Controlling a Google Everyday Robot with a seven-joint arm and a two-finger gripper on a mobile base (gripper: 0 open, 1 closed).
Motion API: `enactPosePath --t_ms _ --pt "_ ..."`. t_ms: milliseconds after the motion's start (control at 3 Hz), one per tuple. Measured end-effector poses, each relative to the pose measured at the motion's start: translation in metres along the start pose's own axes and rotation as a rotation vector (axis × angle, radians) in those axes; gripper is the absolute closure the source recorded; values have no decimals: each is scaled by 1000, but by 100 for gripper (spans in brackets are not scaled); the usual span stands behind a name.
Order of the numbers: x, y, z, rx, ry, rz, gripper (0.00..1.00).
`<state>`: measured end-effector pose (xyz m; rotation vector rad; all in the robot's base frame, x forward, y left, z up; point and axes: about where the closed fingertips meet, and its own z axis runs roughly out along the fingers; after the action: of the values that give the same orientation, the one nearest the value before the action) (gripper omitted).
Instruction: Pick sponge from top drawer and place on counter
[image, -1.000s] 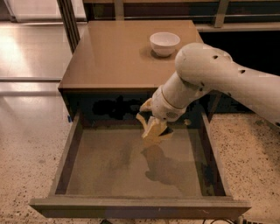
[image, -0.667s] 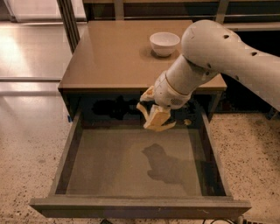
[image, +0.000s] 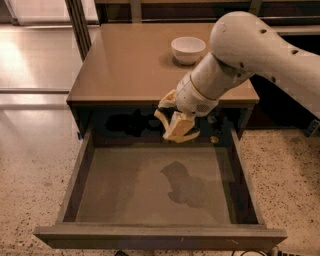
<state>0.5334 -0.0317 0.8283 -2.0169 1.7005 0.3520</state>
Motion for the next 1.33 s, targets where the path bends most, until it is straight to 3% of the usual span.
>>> enactPosePath --t_ms 333,667,1000,1333 --pt "-20 -40 -28 49 19 -100 100" --pt "-41 -93 -30 47 69 -188 100" --pt "-49 -131 2 -58 131 -237 100" --pt "-79 -150 1 -47 116 -275 100"
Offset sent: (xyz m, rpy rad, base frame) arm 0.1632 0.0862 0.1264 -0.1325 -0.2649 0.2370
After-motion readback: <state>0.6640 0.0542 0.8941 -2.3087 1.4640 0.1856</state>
